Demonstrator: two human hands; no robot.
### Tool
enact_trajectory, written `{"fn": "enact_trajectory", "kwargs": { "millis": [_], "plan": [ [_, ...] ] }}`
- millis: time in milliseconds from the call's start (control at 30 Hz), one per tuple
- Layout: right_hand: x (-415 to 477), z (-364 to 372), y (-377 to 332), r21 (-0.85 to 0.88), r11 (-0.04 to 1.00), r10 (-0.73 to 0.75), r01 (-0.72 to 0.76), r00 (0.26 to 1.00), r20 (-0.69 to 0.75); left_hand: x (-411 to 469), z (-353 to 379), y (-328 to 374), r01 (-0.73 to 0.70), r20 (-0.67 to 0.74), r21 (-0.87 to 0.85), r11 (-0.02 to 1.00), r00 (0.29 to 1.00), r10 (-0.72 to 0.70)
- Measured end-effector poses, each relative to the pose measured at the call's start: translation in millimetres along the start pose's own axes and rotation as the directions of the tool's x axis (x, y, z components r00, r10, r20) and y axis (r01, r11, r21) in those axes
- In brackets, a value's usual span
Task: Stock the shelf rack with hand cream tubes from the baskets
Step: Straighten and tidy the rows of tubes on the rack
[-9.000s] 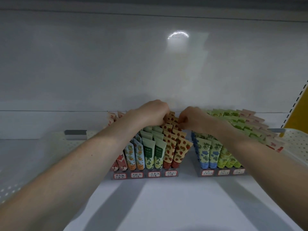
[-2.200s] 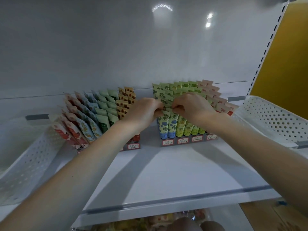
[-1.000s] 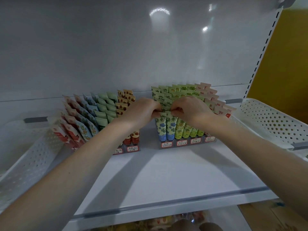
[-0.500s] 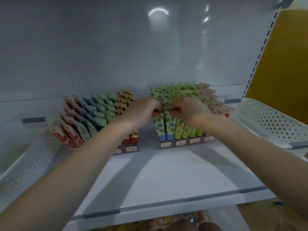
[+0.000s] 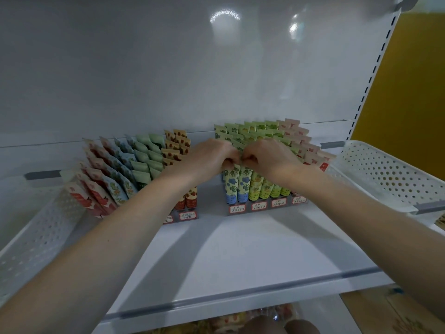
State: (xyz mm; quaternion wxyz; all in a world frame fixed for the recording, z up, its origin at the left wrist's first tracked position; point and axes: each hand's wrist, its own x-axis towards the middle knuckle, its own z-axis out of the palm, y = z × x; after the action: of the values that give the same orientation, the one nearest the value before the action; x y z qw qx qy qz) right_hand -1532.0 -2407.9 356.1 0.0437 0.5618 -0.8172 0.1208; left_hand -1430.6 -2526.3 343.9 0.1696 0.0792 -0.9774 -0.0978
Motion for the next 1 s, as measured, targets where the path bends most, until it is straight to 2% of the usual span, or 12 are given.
{"fn": "enact_trajectory", "kwargs": {
  "millis": [500,1000],
  "plan": [
    [-1.2,-1.3,0.0,0.01,1.0,-0.015,0.015,1.0,-0.01,-1.2,1.7,-4.3,0.075,-0.044,-0.019,0.997,0.996,-0.076],
    [-1.2,-2.3,-1.2,0.027,0.999,-0.035,0.035,0.999,-0.021,-6.2,-4.7,-2.0,0.058,-0.017,-0.01,0.998,0.998,-0.058]
  ]
}}
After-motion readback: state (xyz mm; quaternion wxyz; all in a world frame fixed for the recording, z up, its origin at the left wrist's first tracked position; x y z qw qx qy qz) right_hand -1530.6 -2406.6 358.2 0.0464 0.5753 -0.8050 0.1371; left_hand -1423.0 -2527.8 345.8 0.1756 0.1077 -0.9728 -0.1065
